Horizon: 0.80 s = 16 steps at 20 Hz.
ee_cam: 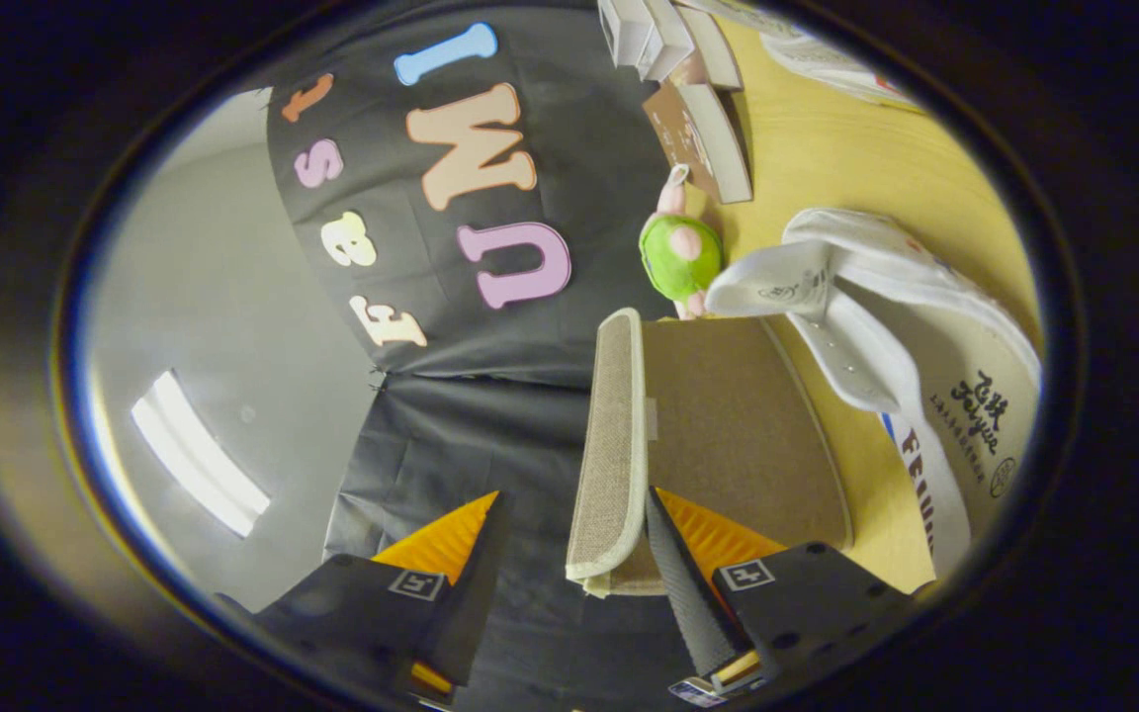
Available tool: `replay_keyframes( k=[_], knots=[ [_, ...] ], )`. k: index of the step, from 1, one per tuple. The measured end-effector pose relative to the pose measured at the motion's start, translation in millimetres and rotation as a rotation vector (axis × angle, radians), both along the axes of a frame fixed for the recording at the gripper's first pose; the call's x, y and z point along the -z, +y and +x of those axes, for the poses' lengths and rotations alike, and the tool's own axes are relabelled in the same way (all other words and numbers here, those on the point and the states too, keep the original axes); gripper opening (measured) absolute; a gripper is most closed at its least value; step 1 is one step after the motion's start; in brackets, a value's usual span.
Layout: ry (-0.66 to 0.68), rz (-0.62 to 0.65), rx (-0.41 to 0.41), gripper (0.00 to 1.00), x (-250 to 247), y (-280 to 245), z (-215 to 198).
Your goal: Open the storage box then place both shoes into the box .Put the left shoe in first, then the right shoe, with the right side of both shoes facing outward in a uniform manner.
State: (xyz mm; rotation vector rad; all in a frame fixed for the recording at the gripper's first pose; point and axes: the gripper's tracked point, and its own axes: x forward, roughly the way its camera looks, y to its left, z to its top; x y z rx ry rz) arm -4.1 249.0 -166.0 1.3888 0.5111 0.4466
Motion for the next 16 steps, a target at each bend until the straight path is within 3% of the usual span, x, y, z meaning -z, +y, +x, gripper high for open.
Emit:
replay_keyframes(
  k=[4,7,9,16],
  knots=[
    [-0.026,0.061,0.030,0.72,-12,4,11],
    [-0.059,0.014,0.031,0.64,-17,15,17],
    [-0.022,-0.046,0.066,0.24,-7,5,16],
    [-0.112,-0.303,0.078,0.10,-21,11,19]
  ],
)
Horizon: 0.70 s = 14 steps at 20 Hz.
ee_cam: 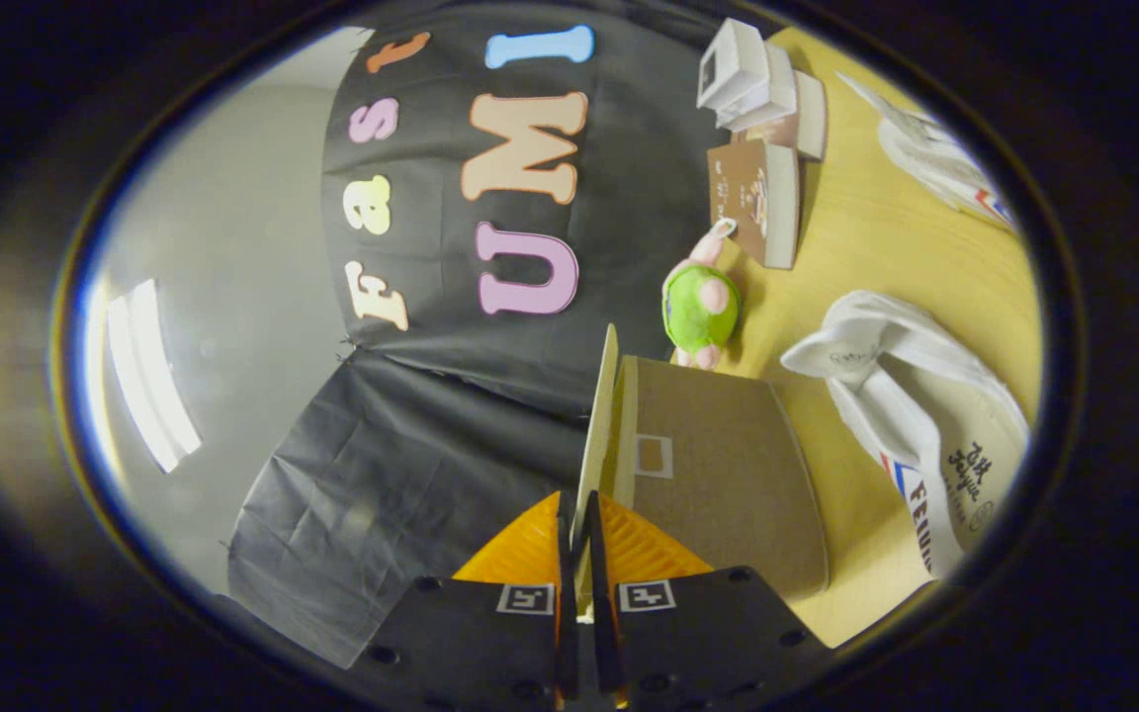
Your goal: Open the storage box then place both shoes into the box .Put the left shoe in first, then the right shoe, with the right side of both shoes facing outward in a uniform manner.
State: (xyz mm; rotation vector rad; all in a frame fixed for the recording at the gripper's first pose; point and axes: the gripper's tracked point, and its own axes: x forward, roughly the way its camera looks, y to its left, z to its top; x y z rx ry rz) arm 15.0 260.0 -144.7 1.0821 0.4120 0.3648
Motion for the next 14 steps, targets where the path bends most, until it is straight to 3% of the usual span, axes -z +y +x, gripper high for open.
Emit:
replay_keyframes(
  k=[7,14],
  knots=[
    [-0.141,-0.196,-0.051,0.15,-49,30,-1],
    [-0.254,-0.362,-0.144,0.16,-106,96,2]
  ],
)
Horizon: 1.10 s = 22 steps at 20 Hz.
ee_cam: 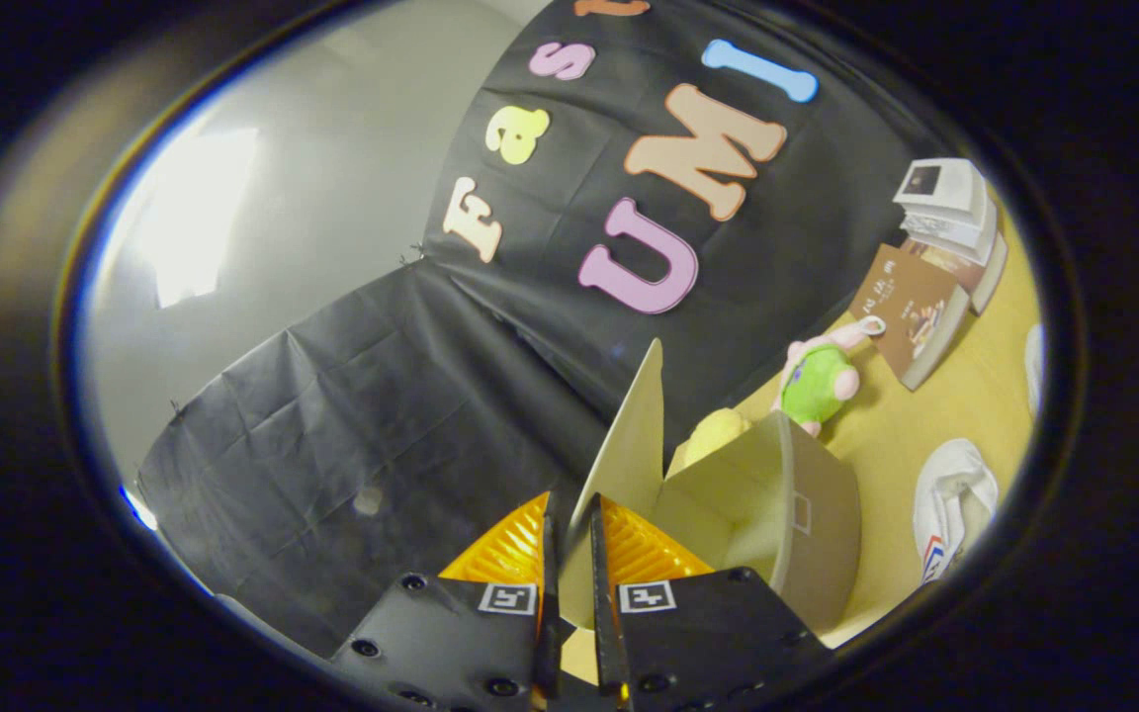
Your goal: Open the storage box then place both shoes into the box .Put the left shoe in first, then the right shoe, with the right side of both shoes facing outward in a uniform manner.
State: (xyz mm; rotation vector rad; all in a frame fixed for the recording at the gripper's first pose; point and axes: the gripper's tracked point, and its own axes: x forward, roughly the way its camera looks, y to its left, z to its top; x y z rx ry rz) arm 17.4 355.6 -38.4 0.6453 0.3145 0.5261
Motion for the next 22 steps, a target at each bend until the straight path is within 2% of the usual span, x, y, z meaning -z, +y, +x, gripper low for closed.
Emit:
replay_keyframes(
  k=[3,8,17,19,22],
  knots=[
    [-0.030,-0.117,-0.044,0.17,-15,39,-1],
    [-0.071,-0.291,-0.121,0.17,-10,110,-16],
    [-0.019,-0.321,-0.165,0.17,28,202,-18],
    [-0.016,-0.312,-0.201,0.23,36,219,-22],
    [-0.026,-0.341,-0.239,0.49,52,227,-20]
  ],
)
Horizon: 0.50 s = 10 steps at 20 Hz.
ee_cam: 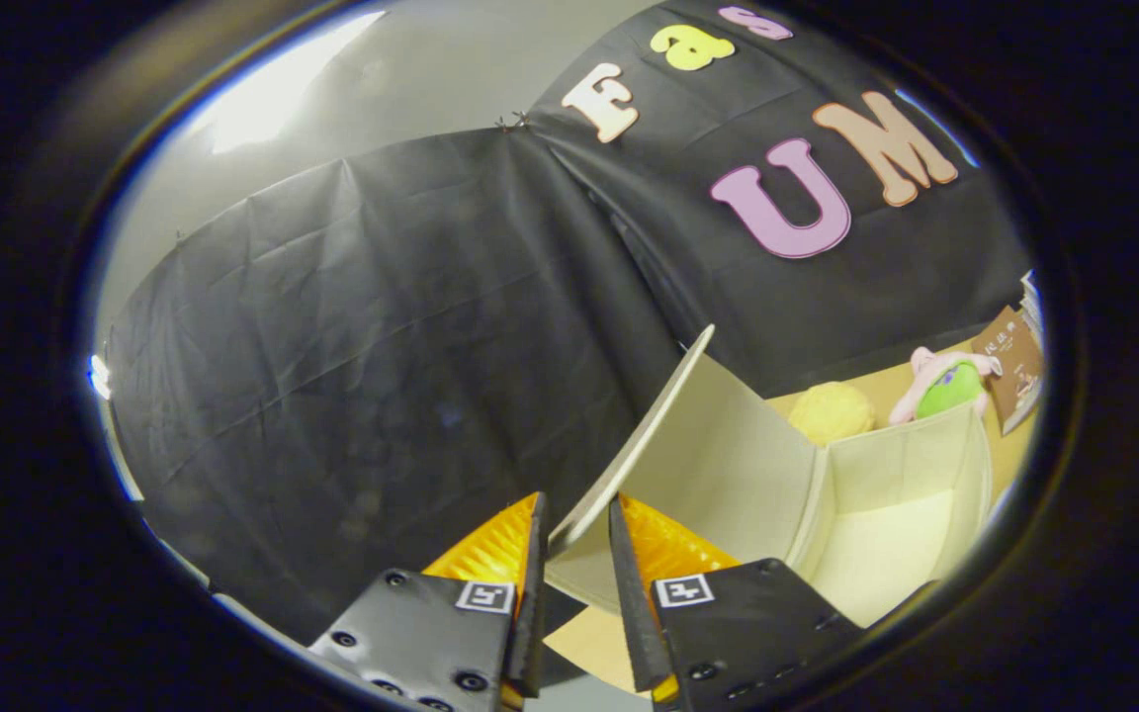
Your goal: Open the storage box then place both shoes into the box .Put the left shoe in first, then the right shoe, with the right side of both shoes facing outward in a uniform manner.
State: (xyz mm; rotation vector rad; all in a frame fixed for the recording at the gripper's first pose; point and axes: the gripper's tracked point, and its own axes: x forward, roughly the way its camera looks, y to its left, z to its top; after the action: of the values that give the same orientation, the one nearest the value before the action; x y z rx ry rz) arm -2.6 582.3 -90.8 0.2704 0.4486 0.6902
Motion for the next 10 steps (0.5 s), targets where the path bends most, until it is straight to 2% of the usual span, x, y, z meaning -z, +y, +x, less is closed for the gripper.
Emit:
replay_keyframes(
  k=[2,6,10],
  knots=[
    [-0.016,-0.012,-0.014,0.66,5,1,-2],
    [-0.072,-0.093,0.008,1.00,6,-32,11],
    [-0.138,-0.167,0.031,1.00,-2,-83,16]
  ],
)
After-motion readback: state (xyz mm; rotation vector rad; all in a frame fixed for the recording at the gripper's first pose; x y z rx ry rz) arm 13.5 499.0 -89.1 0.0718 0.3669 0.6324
